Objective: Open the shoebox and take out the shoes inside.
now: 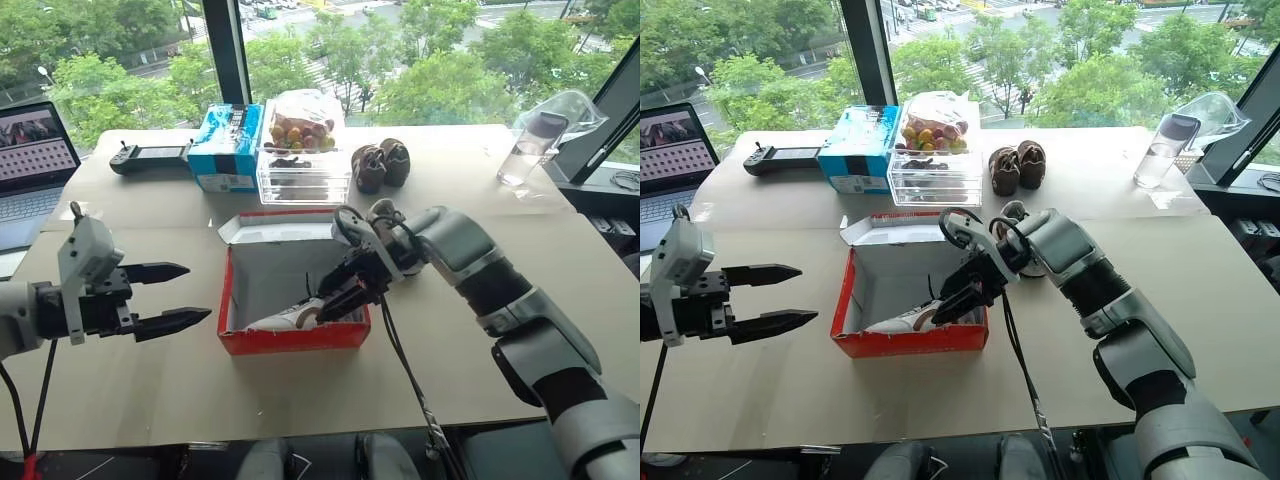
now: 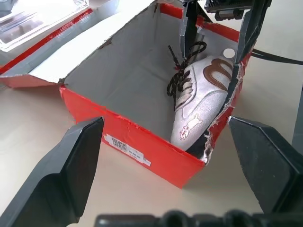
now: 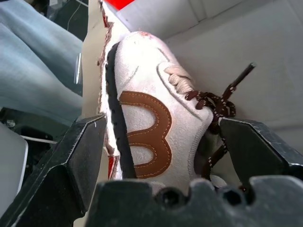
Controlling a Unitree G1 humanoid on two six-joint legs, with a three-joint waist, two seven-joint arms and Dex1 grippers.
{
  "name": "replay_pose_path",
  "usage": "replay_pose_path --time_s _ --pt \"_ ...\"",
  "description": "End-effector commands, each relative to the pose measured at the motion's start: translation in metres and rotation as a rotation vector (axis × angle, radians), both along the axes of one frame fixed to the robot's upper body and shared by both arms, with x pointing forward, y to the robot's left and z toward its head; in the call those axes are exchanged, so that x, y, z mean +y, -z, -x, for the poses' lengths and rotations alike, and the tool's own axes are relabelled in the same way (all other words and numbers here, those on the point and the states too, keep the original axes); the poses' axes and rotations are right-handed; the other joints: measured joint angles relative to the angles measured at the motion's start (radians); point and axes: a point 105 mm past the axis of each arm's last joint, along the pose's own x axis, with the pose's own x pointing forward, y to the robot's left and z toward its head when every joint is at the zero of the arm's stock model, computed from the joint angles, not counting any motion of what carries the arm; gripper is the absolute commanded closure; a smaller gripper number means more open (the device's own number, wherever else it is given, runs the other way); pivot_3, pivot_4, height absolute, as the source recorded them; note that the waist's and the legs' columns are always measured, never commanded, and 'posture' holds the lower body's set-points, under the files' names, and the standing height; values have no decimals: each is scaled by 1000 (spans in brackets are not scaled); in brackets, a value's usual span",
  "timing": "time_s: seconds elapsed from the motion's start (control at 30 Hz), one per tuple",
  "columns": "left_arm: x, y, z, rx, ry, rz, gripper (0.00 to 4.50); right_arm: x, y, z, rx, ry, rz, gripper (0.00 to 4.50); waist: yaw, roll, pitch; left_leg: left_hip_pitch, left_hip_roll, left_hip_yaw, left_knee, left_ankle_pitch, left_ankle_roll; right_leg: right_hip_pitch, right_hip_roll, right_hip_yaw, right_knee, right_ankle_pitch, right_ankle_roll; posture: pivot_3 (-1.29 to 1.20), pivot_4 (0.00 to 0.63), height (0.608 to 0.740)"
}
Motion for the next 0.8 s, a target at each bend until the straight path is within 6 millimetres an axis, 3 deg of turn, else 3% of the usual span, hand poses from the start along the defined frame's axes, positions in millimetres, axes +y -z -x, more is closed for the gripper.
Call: replay_pose_path --time_s 0.03,0.23,0.43,0.6,0.8 --pt "-4 -7 4 -46 11 -1 0 6 9 4 -19 -41 26 818 0 0 0 0 0 0 0 0 0 0 0 0 0 0 0 0 150 740" --pt "-5 -7 4 -52 12 1 0 12 10 2 -35 -54 31 2646 -3 0 0 2 0 0 0 1 -1 0 0 0 0 0 0 0 150 740" --pt "-6 -6 3 -52 11 4 0 17 -2 -9 -57 -14 -17 4415 -8 0 0 2 0 0 -1 1 -2 0 0 0 0 0 -1 0 150 740" --pt "-7 -5 1 -48 18 13 0 23 -41 -15 7 41 -181 4461 -6 0 0 1 0 0 -1 1 -2 0 0 0 0 0 -1 0 150 740" --pt "-9 -5 -2 -46 31 14 0 14 -86 -23 70 144 -363 4461 -4 0 0 0 0 0 -2 1 -2 -1 0 0 1 0 -1 0 150 740"
